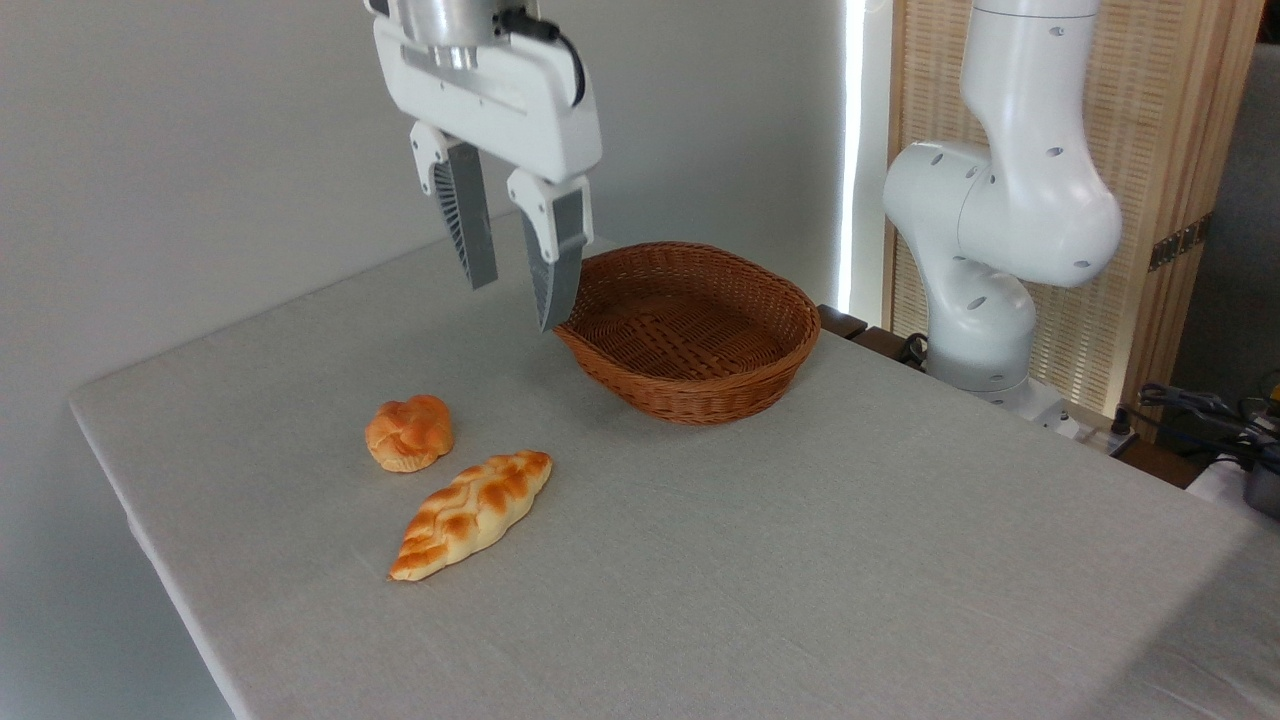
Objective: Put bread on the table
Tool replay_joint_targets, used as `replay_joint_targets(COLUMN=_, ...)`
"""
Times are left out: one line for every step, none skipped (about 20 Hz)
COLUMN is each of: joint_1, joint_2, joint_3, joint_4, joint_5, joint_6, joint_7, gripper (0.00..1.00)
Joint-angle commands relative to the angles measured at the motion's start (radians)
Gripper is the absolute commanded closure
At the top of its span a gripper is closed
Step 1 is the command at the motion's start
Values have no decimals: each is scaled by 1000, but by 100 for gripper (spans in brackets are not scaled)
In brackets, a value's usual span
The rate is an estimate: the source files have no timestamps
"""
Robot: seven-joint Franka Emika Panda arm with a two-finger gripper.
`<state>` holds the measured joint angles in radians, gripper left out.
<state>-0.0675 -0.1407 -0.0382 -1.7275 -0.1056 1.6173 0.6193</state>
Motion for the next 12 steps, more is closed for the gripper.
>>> replay_joint_targets(joint_1=58, joint_2=59, joint_3=-14, joint_4=51, joint_5=8, joint_6=-25, joint_7=85, gripper=0)
replay_joint_targets(joint_1=64, joint_2=85, joint_3=-14, joint_4=52, joint_5=9, joint_6=-4, joint_7=89, gripper=0)
replay_joint_targets(joint_1=66, joint_2=90, joint_3=-12, joint_4=52, joint_5=11, joint_6=16, joint_7=86, gripper=0)
replay_joint_targets(joint_1=66, joint_2=92, joint_3=-9, joint_4=52, joint_5=8, joint_6=38, joint_7=85, gripper=0)
replay_joint_targets(joint_1=66, joint_2=92, joint_3=-6, joint_4=52, joint_5=9, joint_6=42, joint_7=85, gripper=0)
replay_joint_targets(joint_1=66, joint_2=92, joint_3=-6, joint_4=52, joint_5=9, joint_6=41, joint_7=82, gripper=0)
replay_joint_targets(joint_1=66, joint_2=92, joint_3=-6, joint_4=54, joint_5=11, joint_6=41, joint_7=80, gripper=0)
replay_joint_targets(joint_1=66, joint_2=92, joint_3=-9, joint_4=55, joint_5=12, joint_6=41, joint_7=79, gripper=0)
replay_joint_targets(joint_1=66, joint_2=92, joint_3=-12, joint_4=60, joint_5=12, joint_6=41, joint_7=71, gripper=0)
replay_joint_targets(joint_1=66, joint_2=92, joint_3=-14, joint_4=69, joint_5=12, joint_6=36, joint_7=60, gripper=0)
replay_joint_targets(joint_1=66, joint_2=92, joint_3=-15, joint_4=69, joint_5=12, joint_6=35, joint_7=50, gripper=0)
replay_joint_targets(joint_1=66, joint_2=92, joint_3=-15, joint_4=72, joint_5=12, joint_6=35, joint_7=47, gripper=0)
